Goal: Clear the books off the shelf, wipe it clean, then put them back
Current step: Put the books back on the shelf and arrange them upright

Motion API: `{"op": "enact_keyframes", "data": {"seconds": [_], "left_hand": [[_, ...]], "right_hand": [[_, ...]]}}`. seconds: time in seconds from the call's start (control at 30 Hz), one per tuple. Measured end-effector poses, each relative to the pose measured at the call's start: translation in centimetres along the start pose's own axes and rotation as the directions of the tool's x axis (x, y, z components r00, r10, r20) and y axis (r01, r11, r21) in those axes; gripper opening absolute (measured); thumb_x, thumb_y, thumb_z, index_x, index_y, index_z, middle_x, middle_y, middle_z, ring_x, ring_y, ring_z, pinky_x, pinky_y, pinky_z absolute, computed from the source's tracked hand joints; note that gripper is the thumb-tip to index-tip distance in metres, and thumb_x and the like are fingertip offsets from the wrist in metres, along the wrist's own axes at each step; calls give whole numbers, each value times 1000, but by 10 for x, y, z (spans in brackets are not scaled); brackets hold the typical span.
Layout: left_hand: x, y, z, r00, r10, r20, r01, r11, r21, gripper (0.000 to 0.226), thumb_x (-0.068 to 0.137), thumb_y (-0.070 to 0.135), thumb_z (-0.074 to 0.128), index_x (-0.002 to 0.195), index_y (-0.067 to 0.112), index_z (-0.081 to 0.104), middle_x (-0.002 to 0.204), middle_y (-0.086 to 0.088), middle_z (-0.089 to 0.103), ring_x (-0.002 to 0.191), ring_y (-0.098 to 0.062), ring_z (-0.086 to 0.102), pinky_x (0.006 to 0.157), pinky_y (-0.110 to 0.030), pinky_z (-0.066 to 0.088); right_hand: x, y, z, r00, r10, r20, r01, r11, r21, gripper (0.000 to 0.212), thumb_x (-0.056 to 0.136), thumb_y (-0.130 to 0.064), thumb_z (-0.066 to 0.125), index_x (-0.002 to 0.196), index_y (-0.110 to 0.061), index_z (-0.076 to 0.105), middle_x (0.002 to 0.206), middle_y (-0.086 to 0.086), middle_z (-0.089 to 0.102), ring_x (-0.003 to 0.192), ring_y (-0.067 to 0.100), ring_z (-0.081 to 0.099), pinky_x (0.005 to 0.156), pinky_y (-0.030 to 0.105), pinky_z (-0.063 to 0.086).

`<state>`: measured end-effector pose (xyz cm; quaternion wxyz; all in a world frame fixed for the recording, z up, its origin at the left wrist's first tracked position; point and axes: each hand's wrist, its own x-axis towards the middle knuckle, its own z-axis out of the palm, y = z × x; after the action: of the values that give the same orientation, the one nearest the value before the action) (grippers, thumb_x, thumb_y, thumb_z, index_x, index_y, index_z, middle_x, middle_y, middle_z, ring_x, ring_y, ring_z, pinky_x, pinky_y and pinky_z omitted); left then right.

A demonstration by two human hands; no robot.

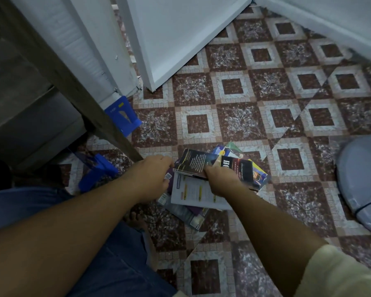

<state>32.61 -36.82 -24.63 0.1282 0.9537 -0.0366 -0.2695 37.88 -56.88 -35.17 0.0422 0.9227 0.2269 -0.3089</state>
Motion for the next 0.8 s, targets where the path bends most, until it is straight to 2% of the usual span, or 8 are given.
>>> {"op": "enact_keyframes", "data": {"seconds": [0.1, 0.17, 0.27, 0.37, 0.47, 0.6, 0.7, 0.8], "left_hand": [[-6, 4, -11, 999, 16, -52, -13, 999, 47, 51, 92, 28, 58, 138, 23, 36, 134, 1, 43, 123, -21, 45, 95, -36, 46], [-11, 8, -24, 995, 43, -95, -32, 993, 110, 66, 90, 27, 62, 146, 21, 27, 143, -1, 37, 130, -21, 38, 102, -36, 43], [-22, 14, -46, 973, 136, -186, -85, 962, 259, 72, 85, 29, 68, 145, 21, 30, 144, 0, 38, 130, -19, 37, 103, -33, 37], [-42, 24, -70, 954, 199, -224, -107, 924, 367, 56, 82, 36, 67, 132, 25, 45, 127, 3, 53, 114, -19, 51, 86, -32, 43], [-77, 27, -104, 949, 172, -264, -65, 927, 371, 34, 82, 43, 67, 112, 29, 57, 106, 3, 62, 97, -20, 59, 70, -32, 43], [-132, 9, -149, 926, 165, -341, -33, 932, 361, 31, 83, 46, 67, 110, 32, 60, 95, 5, 62, 90, -19, 59, 70, -29, 41], [-179, -17, -176, 899, 105, -425, 32, 953, 302, 26, 82, 48, 68, 102, 33, 61, 77, 14, 52, 78, -10, 51, 66, -29, 41], [-233, -47, -192, 846, 42, -531, 136, 947, 292, 26, 80, 49, 70, 99, 34, 62, 71, 16, 47, 74, -10, 51, 64, -28, 38]], "right_hand": [[-17, -3, -51, 1000, -12, 1, 12, 999, -31, 31, 91, -1, 50, 121, -7, 50, 111, 16, 58, 98, 34, 58, 67, 38, 46], [-38, -10, -81, 999, -36, 4, 36, 999, -31, 30, 90, 0, 50, 119, -8, 52, 95, 11, 56, 86, 30, 56, 64, 37, 42], [-73, -28, -117, 994, -109, -9, 108, 993, -41, 35, 89, -1, 48, 121, -14, 52, 83, 4, 50, 75, 26, 53, 62, 37, 48], [-110, -48, -157, 982, -177, -62, 173, 983, -58, 34, 88, -7, 48, 118, -20, 56, 92, 2, 58, 78, 22, 57, 64, 34, 52], [-149, -73, -199, 966, -238, -97, 232, 970, -68, 29, 87, -15, 52, 115, -22, 55, 89, -2, 55, 82, 21, 57, 70, 35, 52], [-189, -108, -245, 923, -293, -250, 278, 956, -92, 24, 85, -24, 56, 108, -29, 56, 81, -7, 52, 82, 20, 56, 71, 33, 49], [-207, -139, -271, 846, -351, -400, 322, 936, -141, 23, 84, -33, 60, 107, -35, 58, 88, -5, 60, 84, 20, 59, 74, 35, 52], [-217, -179, -287, 752, -401, -523, 269, 911, -311, 22, 85, -38, 64, 105, -33, 57, 83, -4, 57, 80, 22, 60, 65, 34, 49]]}}
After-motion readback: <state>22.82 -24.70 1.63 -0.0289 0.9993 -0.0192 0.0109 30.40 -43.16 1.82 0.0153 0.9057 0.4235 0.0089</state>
